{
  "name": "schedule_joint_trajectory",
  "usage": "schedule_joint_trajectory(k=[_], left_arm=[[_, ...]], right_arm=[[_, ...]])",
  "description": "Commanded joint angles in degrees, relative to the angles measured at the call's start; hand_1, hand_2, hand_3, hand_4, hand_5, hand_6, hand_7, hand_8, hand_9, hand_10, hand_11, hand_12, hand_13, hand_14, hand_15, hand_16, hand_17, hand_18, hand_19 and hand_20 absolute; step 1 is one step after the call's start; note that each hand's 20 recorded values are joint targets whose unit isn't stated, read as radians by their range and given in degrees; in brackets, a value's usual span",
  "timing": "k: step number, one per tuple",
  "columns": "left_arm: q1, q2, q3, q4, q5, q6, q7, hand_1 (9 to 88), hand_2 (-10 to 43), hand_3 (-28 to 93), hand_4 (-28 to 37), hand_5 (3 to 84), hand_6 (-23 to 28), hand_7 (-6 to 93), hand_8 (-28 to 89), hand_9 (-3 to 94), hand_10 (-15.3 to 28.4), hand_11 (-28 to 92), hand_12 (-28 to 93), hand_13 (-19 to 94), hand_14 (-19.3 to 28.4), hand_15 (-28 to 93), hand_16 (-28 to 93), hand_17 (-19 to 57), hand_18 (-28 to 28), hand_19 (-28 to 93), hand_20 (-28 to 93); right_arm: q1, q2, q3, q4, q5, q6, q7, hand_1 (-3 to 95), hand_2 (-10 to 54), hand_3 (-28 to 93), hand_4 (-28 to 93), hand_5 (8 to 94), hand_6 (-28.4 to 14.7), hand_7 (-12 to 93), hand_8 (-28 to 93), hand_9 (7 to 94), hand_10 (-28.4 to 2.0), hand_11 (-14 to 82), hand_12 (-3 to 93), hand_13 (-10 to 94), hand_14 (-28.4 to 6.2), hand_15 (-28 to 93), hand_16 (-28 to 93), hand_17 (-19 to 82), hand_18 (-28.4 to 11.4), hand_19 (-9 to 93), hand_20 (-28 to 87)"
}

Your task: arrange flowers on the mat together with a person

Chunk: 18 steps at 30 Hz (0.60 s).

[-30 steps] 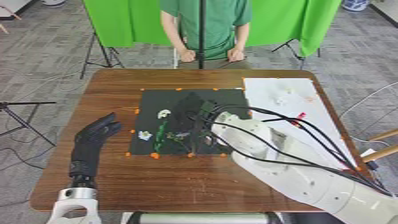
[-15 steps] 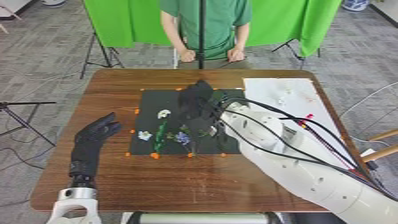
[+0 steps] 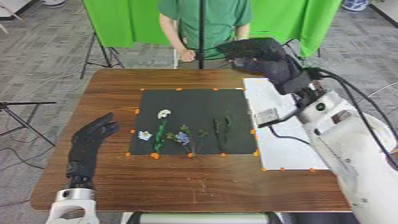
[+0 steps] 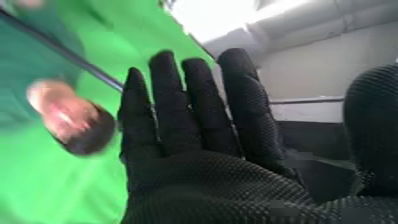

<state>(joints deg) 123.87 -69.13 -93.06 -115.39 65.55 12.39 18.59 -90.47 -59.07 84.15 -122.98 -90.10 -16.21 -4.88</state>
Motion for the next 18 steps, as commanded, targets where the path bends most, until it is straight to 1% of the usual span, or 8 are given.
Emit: schedule_joint_trajectory(k=[1, 3, 5, 7, 9, 12, 16, 18], left_arm=[[0.75, -0.7, 0.12, -0.09, -0.43, -0.52, 0.12, 31.0, -9.5, 64, -21.4, 47.7, 4.5, 12.6, -7, 49.3, 13.3, 20, 15, 43, 15.8, 19, 0, 12.9, 10.6, 8, 20], [0.83, -0.72, 0.1, -0.07, -0.32, -0.44, 0.16, 30.5, -9.5, 64, -21.4, 47.7, 4.6, 12.5, -7, 49.3, 13.4, 20, 15, 43, 15.8, 19, 0, 12.9, 10.6, 8, 20], [0.98, -0.83, 0.08, -0.11, -0.74, -0.32, 0.33, 29.9, -9.5, 65, -21.4, 47.8, 4.7, 12.4, -7, 49.4, 13.4, 20, 15, 43, 15.9, 19, 0, 12.9, 10.7, 8, 20], [1.02, -0.84, 0.08, -0.13, -0.62, -0.37, 0.32, 29.3, -9.5, 66, -21.5, 47.8, 4.7, 12.3, -7, 49.5, 13.4, 20, 15, 43, 15.9, 19, 0, 12.8, 10.7, 8, 20], [0.91, -0.87, 0.14, -0.06, -0.65, -0.6, 0.34, 28.8, -9.5, 66, -21.6, 47.9, 4.8, 12.1, -7, 49.6, 13.5, 20, 15, 43, 16.0, 19, 0, 12.9, 10.7, 8, 20], [1.02, -0.89, 0.17, -0.06, -0.74, -0.46, 0.46, 28.4, -9.5, 67, -22.0, 48.0, 4.8, 12.0, -7, 49.7, 13.5, 20, 15, 43, 16.0, 19, 0, 12.9, 10.7, 8, 20], [1.0, -0.82, 0.14, -0.04, -0.69, -0.54, 0.48, 27.8, -9.5, 68, -22.1, 48.0, 4.8, 12.0, -7, 49.9, 13.5, 20, 15, 43, 16.2, 19, 0, 12.9, 10.7, 8, 20], [0.96, -0.8, 0.17, -0.04, -0.75, -0.51, 0.51, 27.6, -9.5, 68, -22.1, 48.0, 4.8, 12.0, -7, 49.9, 13.5, 20, 15, 43, 16.2, 19, 0, 12.9, 10.7, 8, 20]], right_arm=[[-27.46, -9.04, 20.3, 3.57, 30.88, 3.06, -6.73, 11.5, 4.6, 69, -17, 42.7, -2.5, 5, -6, 38.7, -16.0, 3.4, 15.8, 30, -15.8, 5, 24, 16, -17.7, 10, 25], [-30.07, -11.73, 21.53, 3.48, 31.66, 3.86, -7.9, 9.0, 5.0, 70, -18, 40.7, -1.9, 4, -6, 37.7, -15.3, 3.3, 14.6, 28, -14.9, 5, 21, 15, -17.1, 7, 24], [-32.27, -13.61, 22.46, 3.33, 31.81, 4.47, -8.46, 7.1, 4.9, 71, -18, 39.0, -1.4, 4, -6, 37.1, -15.0, 3.2, 13.9, 27, -13.8, 4, 19, 15, -16.6, 5, 24], [-34.14, -15.28, 22.92, 3.1, 31.56, 5.2, -9.35, 5.6, 4.9, 72, -18, 38.5, -1.3, 3, -6, 37.0, -15.0, 3.2, 13.4, 26, -12.9, 3, 17, 15, -16.1, 3, 23], [-35.59, -17.02, 24.06, 2.63, 30.26, 4.98, -9.35, 4.4, 4.7, 73, -19, 38.5, -1.3, 3, -6, 36.9, -14.8, 3.2, 13.2, 25, -12.5, 3, 16, 15, -15.7, 2, 23], [-37.41, -18.87, 25.04, 1.97, 29.02, 5.64, -9.94, 4.1, 4.6, 74, -19, 38.5, -1.2, 3, -6, 36.9, -14.7, 3.3, 13.0, 25, -12.0, 4, 15, 15, -15.2, 1, 23], [-38.68, -19.79, 25.4, 1.56, 30.27, 6.42, -10.02, 3.8, 4.6, 74, -19, 39.3, -1.2, 4, -6, 37.6, -14.6, 3.6, 12.9, 25, -11.6, 5, 14, 15, -14.9, 1, 23], [-39.22, -20.26, 25.92, 1.63, 30.5, 5.57, -10.29, 3.8, 4.6, 74, -19, 39.7, -1.2, 4, -6, 37.9, -14.7, 3.7, 13.0, 26, -11.6, 5, 13, 15, -14.8, 1, 23]])
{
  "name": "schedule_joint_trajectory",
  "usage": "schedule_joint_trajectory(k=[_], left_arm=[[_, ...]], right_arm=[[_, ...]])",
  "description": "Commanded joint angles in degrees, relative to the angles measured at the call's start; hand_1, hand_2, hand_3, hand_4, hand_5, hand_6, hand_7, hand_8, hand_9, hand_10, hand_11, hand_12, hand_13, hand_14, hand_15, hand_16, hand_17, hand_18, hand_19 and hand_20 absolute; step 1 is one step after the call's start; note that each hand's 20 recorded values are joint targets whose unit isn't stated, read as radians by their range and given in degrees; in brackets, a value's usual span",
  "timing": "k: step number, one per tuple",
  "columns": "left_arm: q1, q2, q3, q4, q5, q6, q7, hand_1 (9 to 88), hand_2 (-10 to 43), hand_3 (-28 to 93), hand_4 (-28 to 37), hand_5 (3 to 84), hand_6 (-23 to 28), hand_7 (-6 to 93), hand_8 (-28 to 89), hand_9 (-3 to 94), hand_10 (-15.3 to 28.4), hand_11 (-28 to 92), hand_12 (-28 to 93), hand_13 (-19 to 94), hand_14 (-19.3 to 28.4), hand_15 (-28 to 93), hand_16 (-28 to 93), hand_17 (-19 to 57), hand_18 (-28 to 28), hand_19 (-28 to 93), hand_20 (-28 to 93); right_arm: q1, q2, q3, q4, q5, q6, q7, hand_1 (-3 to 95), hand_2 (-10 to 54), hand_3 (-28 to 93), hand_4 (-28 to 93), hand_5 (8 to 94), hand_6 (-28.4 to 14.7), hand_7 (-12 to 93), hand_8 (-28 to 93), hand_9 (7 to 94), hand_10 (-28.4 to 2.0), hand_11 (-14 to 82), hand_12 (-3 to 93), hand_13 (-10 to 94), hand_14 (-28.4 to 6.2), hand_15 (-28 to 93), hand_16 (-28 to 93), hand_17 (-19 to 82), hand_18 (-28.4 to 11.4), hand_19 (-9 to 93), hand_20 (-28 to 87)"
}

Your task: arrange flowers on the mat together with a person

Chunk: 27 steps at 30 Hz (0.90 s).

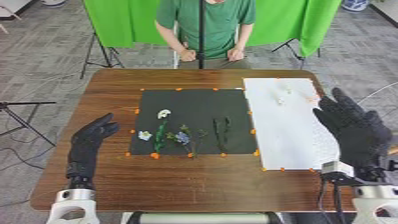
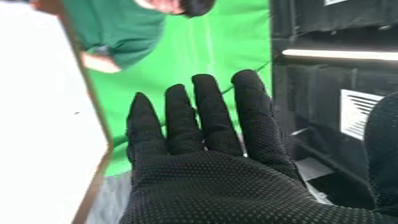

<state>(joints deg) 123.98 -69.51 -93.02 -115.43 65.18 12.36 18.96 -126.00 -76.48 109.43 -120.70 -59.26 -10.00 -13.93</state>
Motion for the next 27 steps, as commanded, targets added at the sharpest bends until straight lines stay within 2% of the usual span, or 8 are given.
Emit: schedule_joint_trajectory(k=[1, 4, 18, 27], left_arm=[[0.84, -0.45, 0.11, 0.01, -0.39, -0.5, 0.18, 27.6, -9.5, 68, -22.2, 48.0, 4.8, 12.0, -7, 49.9, 13.5, 20, 15, 43, 16.2, 19, 0, 12.9, 10.7, 8, 20], [0.89, -0.43, 0.19, 0.0, -0.34, -0.51, 0.32, 27.5, -9.5, 68, -22.1, 48.1, 4.8, 11.9, -7, 49.9, 13.5, 20, 15, 43, 16.1, 19, 0, 12.9, 10.7, 8, 20], [0.66, -0.34, 0.43, 0.19, -0.34, -0.55, 0.4, 27.4, -9.5, 68, -22.0, 48.2, 4.8, 11.8, -7, 49.9, 13.6, 20, 15, 43, 16.2, 19, 0, 12.9, 10.7, 8, 20], [0.55, -0.43, 0.43, 0.25, -0.25, -0.68, 0.46, 27.5, -9.5, 68, -21.9, 48.1, 4.7, 11.8, -7, 49.9, 13.6, 20, 15, 43, 16.1, 19, 0, 12.9, 10.7, 8, 20]], right_arm=[[-4.0, -3.07, 0.9, -0.71, -0.27, -0.96, -1.22, 3.8, 4.7, 74, -19, 39.9, -1.2, 4, -6, 38.1, -14.7, 3.7, 13.0, 26, -11.6, 6, 13, 15, -14.7, 1, 23], [-4.39, -3.5, 1.17, -0.55, -0.28, -2.01, -1.65, 3.9, 4.7, 74, -19, 40.6, -1.2, 5, -7, 38.5, -14.8, 3.9, 13.1, 27, -11.6, 6, 13, 15, -14.7, 1, 23], [-2.84, -2.56, -0.4, 0.06, -0.25, 0.07, -0.82, 4.1, 4.6, 75, -18, 42.1, -1.4, 5, -7, 39.9, -14.8, 4.2, 13.3, 28, -11.7, 8, 12, 16, -14.9, 1, 24], [-2.65, -2.51, -0.46, 0.2, -0.91, -0.45, -0.69, 4.5, 4.2, 75, -19, 45.3, -1.9, 6, -7, 42.6, -14.9, 5.0, 13.7, 30, -11.9, 9, 12, 16, -15.0, 1, 24]])
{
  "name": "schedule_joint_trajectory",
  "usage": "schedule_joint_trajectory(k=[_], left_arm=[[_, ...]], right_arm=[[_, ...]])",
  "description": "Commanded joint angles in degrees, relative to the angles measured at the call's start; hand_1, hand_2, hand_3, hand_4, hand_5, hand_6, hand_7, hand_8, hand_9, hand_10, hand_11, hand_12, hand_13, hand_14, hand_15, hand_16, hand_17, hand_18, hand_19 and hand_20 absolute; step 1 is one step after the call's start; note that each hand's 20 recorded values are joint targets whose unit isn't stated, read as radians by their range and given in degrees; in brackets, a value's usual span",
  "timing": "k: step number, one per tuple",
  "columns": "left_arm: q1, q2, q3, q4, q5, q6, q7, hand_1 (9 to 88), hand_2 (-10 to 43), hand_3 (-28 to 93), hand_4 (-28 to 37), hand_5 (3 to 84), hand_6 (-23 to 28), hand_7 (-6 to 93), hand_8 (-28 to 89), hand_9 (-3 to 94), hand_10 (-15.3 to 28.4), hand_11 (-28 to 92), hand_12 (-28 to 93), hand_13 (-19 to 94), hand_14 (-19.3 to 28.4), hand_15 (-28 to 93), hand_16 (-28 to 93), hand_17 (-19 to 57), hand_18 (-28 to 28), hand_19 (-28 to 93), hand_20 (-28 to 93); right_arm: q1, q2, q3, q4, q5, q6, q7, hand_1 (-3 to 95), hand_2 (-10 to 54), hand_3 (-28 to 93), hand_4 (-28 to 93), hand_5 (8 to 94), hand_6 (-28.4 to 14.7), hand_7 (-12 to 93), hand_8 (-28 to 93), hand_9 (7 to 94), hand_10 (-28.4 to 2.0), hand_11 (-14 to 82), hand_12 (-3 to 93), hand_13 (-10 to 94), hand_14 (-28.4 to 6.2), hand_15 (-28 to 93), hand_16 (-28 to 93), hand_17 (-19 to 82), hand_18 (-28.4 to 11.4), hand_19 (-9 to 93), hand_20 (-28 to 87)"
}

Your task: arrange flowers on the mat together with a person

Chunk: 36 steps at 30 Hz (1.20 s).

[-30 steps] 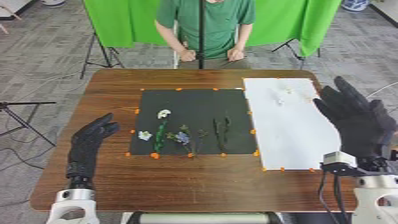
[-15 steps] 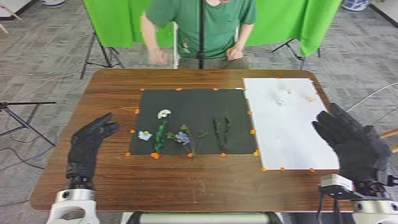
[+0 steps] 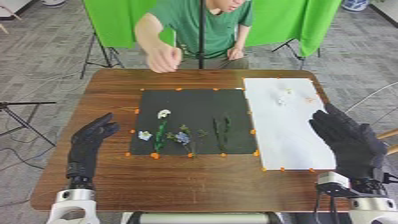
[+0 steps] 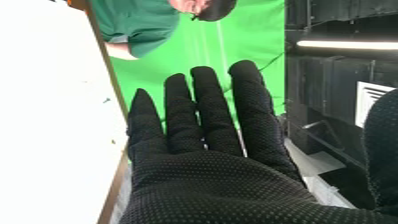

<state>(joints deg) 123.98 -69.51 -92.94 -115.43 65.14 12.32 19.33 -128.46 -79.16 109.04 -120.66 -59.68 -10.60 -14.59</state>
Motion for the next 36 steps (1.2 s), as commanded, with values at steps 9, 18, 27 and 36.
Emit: schedule_joint_trajectory(k=[9, 18, 27, 36], left_arm=[[0.85, -0.5, 0.09, 0.13, -0.27, -0.53, -0.06, 27.5, -9.5, 68, -21.8, 48.2, 4.8, 11.8, -7, 49.8, 13.6, 20, 15, 43, 16.1, 19, 0, 12.8, 10.7, 8, 20], [1.31, -0.67, -0.13, -0.07, -0.39, -0.39, -0.16, 27.5, -9.5, 68, -21.7, 48.2, 4.7, 11.8, -7, 49.8, 13.7, 20, 15, 43, 16.2, 19, 0, 12.8, 10.8, 8, 20], [1.12, -0.73, -0.2, -0.06, -0.33, -0.46, -0.34, 27.5, -9.5, 68, -21.7, 48.2, 4.8, 11.8, -7, 49.9, 13.7, 20, 15, 43, 16.2, 19, 0, 12.8, 10.8, 8, 20], [1.41, -0.82, -0.35, -0.18, -0.46, -0.44, -0.34, 27.5, -9.5, 68, -21.6, 48.2, 4.8, 11.8, -7, 49.8, 13.7, 20, 15, 43, 16.2, 19, 0, 12.8, 10.8, 8, 20]], right_arm=[[-0.5, 0.04, 0.15, 0.09, -0.95, 0.07, 0.21, 5.5, 3.5, 75, -18, 46.7, -1.8, 7, -7, 43.9, -15.1, 5.2, 13.9, 31, -12.2, 10, 12, 17, -15.1, 1, 24], [-0.78, -0.09, 0.08, -0.11, -1.32, 0.21, 0.5, 6.0, 3.0, 75, -18, 47.3, -1.8, 7, -7, 44.4, -15.0, 5.4, 14.2, 32, -12.4, 11, 13, 17, -15.3, 1, 25], [-1.0, -0.17, 0.03, -0.27, -1.39, 0.66, 0.49, 6.5, 2.9, 75, -18, 47.9, -1.9, 8, -7, 44.8, -15.1, 5.4, 14.4, 33, -12.5, 11, 13, 17, -15.3, 1, 25], [-1.18, -0.17, 0.02, -0.38, -1.51, 0.73, 0.64, 6.8, 2.8, 75, -19, 48.4, -1.8, 8, -7, 45.1, -15.1, 5.4, 14.5, 33, -12.5, 11, 13, 17, -15.3, 1, 25]])
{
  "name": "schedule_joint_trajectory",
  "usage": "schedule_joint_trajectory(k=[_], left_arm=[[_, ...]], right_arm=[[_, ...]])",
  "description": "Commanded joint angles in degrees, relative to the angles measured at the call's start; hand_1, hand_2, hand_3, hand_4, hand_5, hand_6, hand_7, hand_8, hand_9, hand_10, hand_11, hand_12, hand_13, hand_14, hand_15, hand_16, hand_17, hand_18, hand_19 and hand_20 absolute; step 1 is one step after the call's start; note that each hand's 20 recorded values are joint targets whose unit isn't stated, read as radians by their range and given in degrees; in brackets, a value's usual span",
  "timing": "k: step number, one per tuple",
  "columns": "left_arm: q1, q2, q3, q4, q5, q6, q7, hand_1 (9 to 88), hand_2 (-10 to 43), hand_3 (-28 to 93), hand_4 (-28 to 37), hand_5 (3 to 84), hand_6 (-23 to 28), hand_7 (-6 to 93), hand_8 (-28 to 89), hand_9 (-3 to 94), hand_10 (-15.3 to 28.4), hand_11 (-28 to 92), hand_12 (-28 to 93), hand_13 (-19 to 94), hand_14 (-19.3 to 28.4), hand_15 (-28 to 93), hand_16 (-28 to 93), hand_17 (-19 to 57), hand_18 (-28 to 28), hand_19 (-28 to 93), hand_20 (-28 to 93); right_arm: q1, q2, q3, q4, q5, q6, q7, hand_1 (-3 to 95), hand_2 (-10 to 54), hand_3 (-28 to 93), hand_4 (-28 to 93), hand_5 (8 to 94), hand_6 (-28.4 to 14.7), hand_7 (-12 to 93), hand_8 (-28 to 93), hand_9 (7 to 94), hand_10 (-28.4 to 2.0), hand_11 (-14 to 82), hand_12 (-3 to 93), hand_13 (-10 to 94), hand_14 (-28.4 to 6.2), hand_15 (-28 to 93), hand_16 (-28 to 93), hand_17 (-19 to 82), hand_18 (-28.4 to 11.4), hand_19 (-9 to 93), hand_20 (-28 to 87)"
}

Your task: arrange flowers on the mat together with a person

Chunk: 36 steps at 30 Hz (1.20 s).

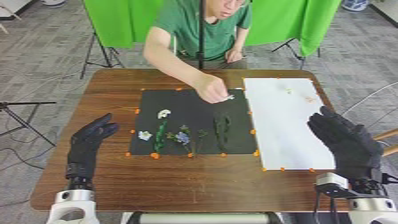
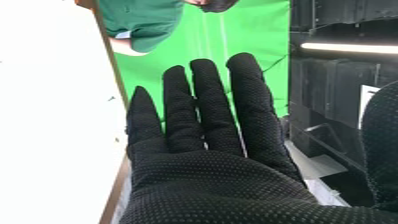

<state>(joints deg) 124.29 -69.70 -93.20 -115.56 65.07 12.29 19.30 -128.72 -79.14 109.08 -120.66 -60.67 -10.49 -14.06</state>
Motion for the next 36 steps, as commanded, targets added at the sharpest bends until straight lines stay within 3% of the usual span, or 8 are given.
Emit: schedule_joint_trajectory(k=[1, 36], left_arm=[[1.08, -0.6, -0.07, -0.04, -0.41, -0.43, -0.28, 27.5, -9.5, 68, -21.6, 48.2, 4.8, 11.7, -7, 49.8, 13.7, 20, 15, 43, 16.2, 19, 0, 12.8, 10.8, 8, 20], [0.44, -0.06, 0.08, 0.28, -0.44, -0.72, -0.03, 27.7, -9.5, 68, -21.5, 48.2, 4.9, 11.6, -7, 49.9, 13.7, 20, 15, 43, 16.2, 19, 0, 12.8, 10.8, 8, 20]], right_arm=[[-0.94, -0.23, -0.01, -0.4, -0.46, 0.52, 0.1, 6.8, 2.8, 75, -19, 48.4, -1.8, 8, -7, 45.2, -15.2, 5.4, 14.5, 33, -12.5, 11, 13, 17, -15.3, 1, 25], [0.33, 0.37, 0.65, 0.46, -1.01, 0.51, -0.19, 7.8, 1.6, 75, -18, 48.9, -1.9, 8, -7, 45.2, -15.2, 5.5, 14.7, 33, -11.9, 11, 13, 17, -15.2, 1, 25]])
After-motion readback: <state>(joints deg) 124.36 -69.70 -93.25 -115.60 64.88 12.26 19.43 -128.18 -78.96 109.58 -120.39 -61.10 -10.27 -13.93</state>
